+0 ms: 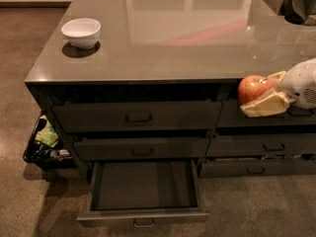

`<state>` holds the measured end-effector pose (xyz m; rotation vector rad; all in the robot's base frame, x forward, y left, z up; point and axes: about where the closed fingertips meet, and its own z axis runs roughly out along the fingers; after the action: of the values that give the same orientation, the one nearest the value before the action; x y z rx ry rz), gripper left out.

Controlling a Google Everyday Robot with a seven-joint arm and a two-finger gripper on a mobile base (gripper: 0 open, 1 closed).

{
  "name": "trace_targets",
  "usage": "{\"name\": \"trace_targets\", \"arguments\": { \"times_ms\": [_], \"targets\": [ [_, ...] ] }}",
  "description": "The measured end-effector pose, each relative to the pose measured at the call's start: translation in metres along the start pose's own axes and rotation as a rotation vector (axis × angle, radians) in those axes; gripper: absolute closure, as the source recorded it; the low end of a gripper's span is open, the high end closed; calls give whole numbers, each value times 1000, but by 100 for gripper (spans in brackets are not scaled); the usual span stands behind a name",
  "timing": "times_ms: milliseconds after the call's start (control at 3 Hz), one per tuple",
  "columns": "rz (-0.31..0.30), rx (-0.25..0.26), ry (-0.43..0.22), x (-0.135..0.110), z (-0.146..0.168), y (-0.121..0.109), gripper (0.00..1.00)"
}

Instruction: Place apple into bottom drawer

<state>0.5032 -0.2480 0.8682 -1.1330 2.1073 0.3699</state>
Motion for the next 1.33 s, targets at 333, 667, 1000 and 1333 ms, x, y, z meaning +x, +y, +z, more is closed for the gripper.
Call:
{"name": "trace_targets", "arguments": {
  "times_ms": [333,667,1000,1333],
  "targets": [
    [0,0,0,0,0,0,100],
    [15,-3,7,12,9,-5,100],
    [105,-47,16,64,62,-10,100],
    [186,-105,22,108,114,-4,100]
  ]
}}
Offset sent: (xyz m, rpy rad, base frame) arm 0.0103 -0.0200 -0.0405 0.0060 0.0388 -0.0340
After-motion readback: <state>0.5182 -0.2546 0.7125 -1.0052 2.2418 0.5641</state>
